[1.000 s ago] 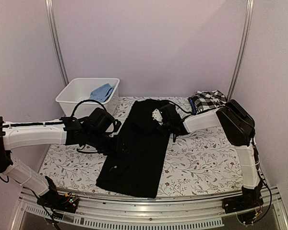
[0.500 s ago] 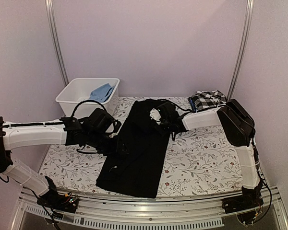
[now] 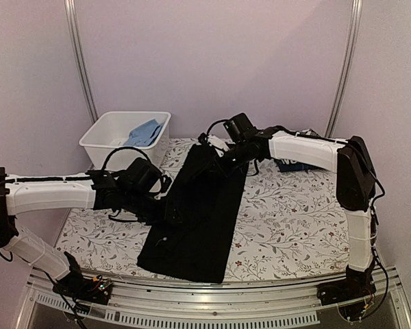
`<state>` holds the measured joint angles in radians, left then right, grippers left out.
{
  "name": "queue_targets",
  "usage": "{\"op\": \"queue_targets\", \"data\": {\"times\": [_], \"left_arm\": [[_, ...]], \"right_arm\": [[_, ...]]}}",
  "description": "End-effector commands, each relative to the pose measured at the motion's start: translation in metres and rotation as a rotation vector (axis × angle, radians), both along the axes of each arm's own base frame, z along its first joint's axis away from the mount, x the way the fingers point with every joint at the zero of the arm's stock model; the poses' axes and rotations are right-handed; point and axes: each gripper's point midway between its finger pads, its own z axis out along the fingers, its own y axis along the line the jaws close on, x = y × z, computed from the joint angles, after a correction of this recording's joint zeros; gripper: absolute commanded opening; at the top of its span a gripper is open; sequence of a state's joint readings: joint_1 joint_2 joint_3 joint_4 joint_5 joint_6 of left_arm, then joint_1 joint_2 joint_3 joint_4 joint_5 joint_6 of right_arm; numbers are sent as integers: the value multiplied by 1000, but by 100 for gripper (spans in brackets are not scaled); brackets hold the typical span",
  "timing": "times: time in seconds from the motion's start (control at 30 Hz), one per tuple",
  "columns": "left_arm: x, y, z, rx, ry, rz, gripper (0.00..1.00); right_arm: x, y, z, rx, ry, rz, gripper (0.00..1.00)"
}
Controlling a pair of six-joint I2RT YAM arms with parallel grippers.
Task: Fold and stack the long sleeve shirts
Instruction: Fold the sleeve at the center of the board.
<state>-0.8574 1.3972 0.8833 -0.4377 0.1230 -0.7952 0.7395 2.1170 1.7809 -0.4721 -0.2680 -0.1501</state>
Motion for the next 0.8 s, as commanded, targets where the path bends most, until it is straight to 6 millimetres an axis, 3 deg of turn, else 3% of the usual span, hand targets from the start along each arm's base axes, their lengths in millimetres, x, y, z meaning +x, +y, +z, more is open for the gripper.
{"op": "queue_targets", "data": {"times": [0.0,0.13,0.27,0.5,0.57,0.77], "left_arm": [[6,3,9,-35,-30,4,50],[7,7,8,-40,-33,9,50],[7,11,7,-45,-32,8,50],[7,14,5,-61,-31,0,51],[6,13,2,-61,-22,-9,51],[3,7,-4,-82,-2,-29,51]], "right_arm": [[-71,19,35,195,342,182,0],[-98,29,65,345,528,247,0],[-112,30,70,424,663,251,0],[-129,12,51,492,806,132,0],[-133,5,37,477,840,69,1],[-134,-31,-8,363,792,-169,21]]}}
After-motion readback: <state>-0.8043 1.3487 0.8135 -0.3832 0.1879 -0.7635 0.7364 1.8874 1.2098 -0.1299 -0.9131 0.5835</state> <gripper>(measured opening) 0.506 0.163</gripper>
